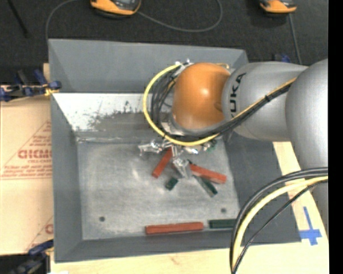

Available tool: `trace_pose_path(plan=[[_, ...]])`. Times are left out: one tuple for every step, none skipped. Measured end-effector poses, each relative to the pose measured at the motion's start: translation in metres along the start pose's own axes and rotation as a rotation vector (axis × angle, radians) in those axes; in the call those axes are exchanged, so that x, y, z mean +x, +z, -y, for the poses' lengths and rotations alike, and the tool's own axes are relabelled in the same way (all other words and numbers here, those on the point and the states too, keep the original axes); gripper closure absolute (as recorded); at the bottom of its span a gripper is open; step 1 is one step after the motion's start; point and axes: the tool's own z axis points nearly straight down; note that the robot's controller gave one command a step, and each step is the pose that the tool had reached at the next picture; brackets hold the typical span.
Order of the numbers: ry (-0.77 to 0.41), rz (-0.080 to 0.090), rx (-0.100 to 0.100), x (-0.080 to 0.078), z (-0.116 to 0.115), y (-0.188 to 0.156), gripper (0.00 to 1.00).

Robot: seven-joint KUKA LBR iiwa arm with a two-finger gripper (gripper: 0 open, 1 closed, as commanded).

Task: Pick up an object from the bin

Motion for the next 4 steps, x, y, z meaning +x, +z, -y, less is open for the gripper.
trace_pose_path(plan=[[0.004, 0.005, 0.005, -0.002, 0.002, -0.003, 1.00], [-0.328, 0.001, 0.000, -0.034, -0.001, -0.018, 1.00], [-0.324, 0.000, -0.003, -0.034, -0.001, -0.017, 0.00], [-0.261, 0.001, -0.003, -0.011, 0.022, -0.001, 0.00]])
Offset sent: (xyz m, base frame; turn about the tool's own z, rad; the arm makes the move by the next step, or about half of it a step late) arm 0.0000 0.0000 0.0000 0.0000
